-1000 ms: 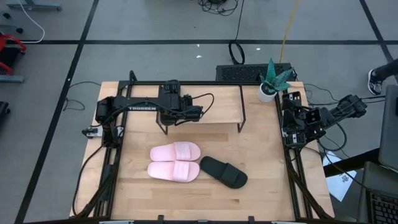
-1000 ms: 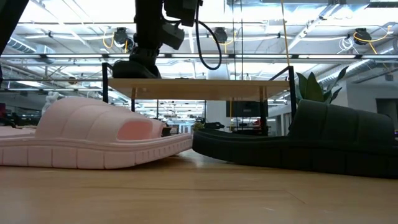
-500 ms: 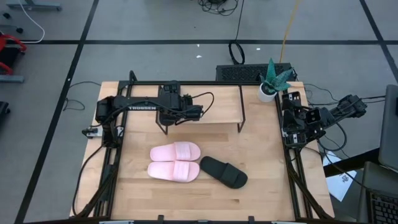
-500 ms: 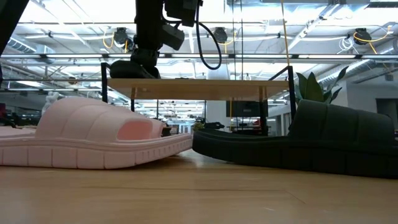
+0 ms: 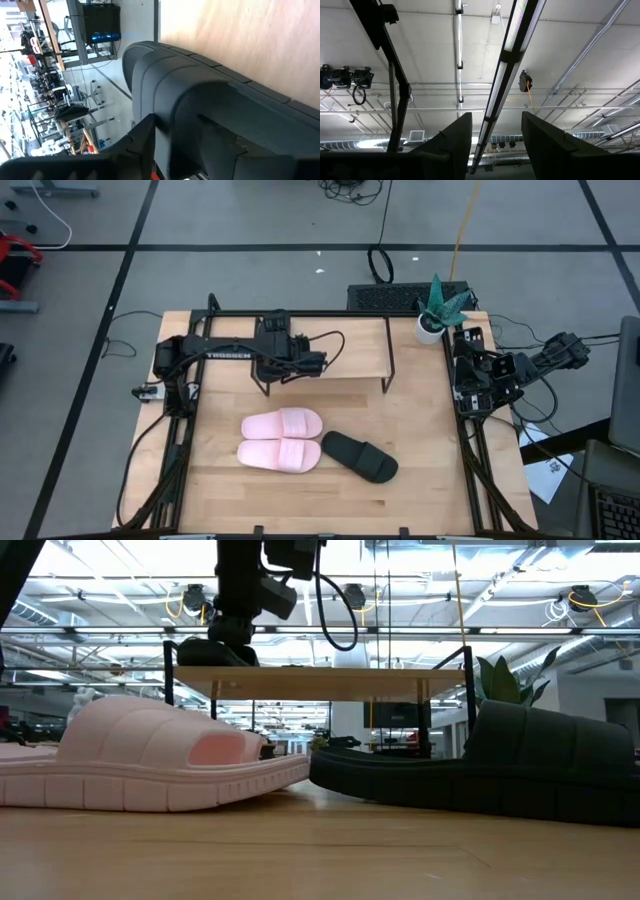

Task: Pick and place slides into the shelf
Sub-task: Put the top black slide on the shelf, then put the black slide on the shelf

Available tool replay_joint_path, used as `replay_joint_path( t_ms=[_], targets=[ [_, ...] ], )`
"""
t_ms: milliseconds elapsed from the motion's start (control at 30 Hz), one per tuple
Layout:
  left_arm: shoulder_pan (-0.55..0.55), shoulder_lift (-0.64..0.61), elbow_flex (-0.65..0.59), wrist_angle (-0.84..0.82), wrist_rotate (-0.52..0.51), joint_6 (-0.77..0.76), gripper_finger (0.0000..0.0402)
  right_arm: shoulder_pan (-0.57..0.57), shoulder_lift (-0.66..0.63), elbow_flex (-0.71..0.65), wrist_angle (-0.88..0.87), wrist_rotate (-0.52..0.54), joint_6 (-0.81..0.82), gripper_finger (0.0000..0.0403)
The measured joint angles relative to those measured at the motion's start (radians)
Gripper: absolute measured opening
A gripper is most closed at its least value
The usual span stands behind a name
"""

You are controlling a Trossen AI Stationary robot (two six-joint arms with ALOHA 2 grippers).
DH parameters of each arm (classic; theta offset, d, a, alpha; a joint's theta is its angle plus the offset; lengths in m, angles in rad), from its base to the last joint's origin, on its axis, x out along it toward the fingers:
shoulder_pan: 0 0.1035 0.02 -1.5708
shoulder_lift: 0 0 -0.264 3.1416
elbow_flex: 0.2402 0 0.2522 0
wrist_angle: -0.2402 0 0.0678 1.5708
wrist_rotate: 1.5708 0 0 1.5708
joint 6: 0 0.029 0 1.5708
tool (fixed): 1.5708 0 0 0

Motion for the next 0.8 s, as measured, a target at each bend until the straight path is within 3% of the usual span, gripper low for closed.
replay_joint_path(
  t_ms=[300, 533, 800],
  targets=[
    [-0.025, 0.000, 0.010, -0.010, 0.003, 0.002, 0.0186, 0.000, 0.000, 0.000, 0.000, 0.000, -0.001, 0.0162],
    [-0.043, 0.000, 0.123, -0.055, 0.023, -0.018, 0.0218, 0.000, 0.000, 0.000, 0.000, 0.000, -0.002, 0.0162],
    [-0.105, 0.000, 0.307, -0.053, 0.276, -0.004, 0.0243, 0.000, 0.000, 0.000, 0.000, 0.000, -0.001, 0.0162]
  ],
)
